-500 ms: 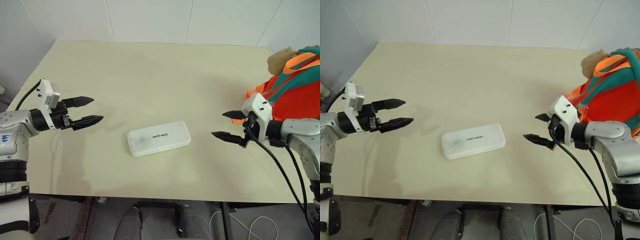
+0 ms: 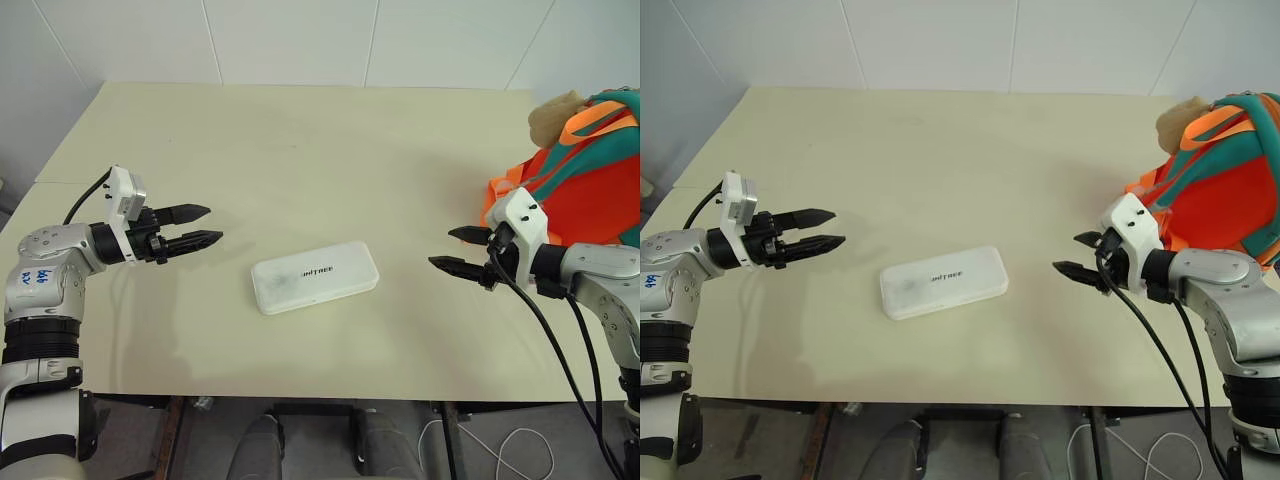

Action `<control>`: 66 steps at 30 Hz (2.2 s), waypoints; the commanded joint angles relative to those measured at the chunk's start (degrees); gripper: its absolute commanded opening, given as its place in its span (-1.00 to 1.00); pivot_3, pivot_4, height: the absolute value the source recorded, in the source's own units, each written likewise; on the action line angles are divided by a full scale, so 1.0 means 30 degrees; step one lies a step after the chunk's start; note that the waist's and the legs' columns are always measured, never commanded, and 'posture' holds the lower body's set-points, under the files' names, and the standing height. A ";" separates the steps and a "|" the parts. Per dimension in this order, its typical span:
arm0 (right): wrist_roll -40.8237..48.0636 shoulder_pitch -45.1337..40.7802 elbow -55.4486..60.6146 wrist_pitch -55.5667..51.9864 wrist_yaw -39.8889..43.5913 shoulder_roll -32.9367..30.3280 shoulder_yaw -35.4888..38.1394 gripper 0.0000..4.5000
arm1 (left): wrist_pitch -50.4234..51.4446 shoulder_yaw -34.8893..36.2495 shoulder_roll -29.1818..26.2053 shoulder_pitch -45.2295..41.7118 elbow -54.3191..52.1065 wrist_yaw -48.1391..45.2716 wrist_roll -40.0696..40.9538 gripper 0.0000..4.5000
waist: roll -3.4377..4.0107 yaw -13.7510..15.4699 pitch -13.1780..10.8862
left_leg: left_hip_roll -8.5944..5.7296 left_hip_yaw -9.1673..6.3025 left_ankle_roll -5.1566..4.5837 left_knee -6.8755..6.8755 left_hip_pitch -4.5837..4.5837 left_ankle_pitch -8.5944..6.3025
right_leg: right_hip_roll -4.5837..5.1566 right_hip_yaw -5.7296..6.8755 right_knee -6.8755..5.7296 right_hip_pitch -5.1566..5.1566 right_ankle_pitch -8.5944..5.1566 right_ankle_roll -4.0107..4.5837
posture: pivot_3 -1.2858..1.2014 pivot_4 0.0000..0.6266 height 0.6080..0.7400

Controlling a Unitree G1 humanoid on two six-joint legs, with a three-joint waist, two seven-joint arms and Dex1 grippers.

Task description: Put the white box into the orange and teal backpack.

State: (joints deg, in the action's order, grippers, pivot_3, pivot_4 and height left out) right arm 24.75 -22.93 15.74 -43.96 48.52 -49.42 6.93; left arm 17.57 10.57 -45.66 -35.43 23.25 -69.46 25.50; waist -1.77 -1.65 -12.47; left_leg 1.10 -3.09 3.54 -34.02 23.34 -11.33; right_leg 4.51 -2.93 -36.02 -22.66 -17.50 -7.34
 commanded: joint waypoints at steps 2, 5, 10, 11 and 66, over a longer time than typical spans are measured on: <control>-0.0118 -0.0995 0.0247 0.0459 -0.0333 0.0615 -0.0660 -0.20 | 0.0086 0.0554 -0.0407 0.0561 -0.0846 0.0190 0.0097 -0.25 | 0.0001 -0.0050 0.0000 | 0.0002 0.0014 -0.0003 0.0000 -0.0008 -0.0002 | -0.0001 -0.0013 -0.0002 -0.0001 0.0001 -0.0002 | 0.03 -0.52 1.00; -0.0705 -0.1511 -0.0659 0.1053 -0.0418 0.0953 -0.1254 -0.66 | 0.0999 0.0522 -0.0501 0.1310 -0.1858 0.0507 0.0261 -0.67 | 0.0000 -0.0032 0.0000 | 0.0003 0.0045 -0.0015 0.0001 -0.0014 -0.0010 | -0.0002 -0.0045 0.0000 -0.0004 0.0006 -0.0011 | 0.03 -0.52 1.00; -0.2481 -0.1901 -0.2302 0.2730 -0.0851 0.1607 -0.2832 -0.99 | 0.4161 -0.0592 -0.1097 0.2887 -0.3742 0.1060 -0.0074 -0.98 | -0.0003 -0.0012 0.0002 | 0.0000 0.0071 -0.0026 -0.0001 -0.0010 -0.0017 | -0.0001 -0.0073 0.0015 -0.0009 0.0017 -0.0031 | 0.03 -0.52 1.00; -0.2766 -0.1911 -0.2658 0.2986 -0.1032 0.1885 -0.3055 -0.99 | 0.5046 -0.0908 -0.1192 0.3328 -0.4410 0.1224 -0.0026 -0.98 | -0.0006 -0.0019 0.0004 | 0.0000 0.0071 -0.0026 -0.0001 -0.0011 -0.0019 | -0.0002 -0.0074 0.0017 -0.0010 0.0017 -0.0031 | 0.03 -0.52 1.00; -0.4421 0.0100 0.1588 0.0167 0.2717 -0.0174 -0.6206 -0.99 | 0.8223 -0.2758 0.0134 0.3999 -0.7238 0.2666 0.0019 -0.98 | -0.0008 0.0018 0.0005 | -0.0001 0.0116 -0.0031 -0.0014 -0.0015 -0.0042 | 0.0000 -0.0119 0.0045 -0.0022 0.0008 0.0000 | 0.03 -0.52 1.00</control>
State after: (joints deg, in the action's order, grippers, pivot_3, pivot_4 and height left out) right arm 11.93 -22.74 20.00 -44.74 56.67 -48.89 -13.17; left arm 42.99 1.21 -44.21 -23.20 1.41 -61.43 25.66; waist -1.80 -1.59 -12.45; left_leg 1.09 -2.74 3.44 -34.06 23.30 -11.45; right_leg 4.51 -3.28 -35.88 -22.72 -17.50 -7.29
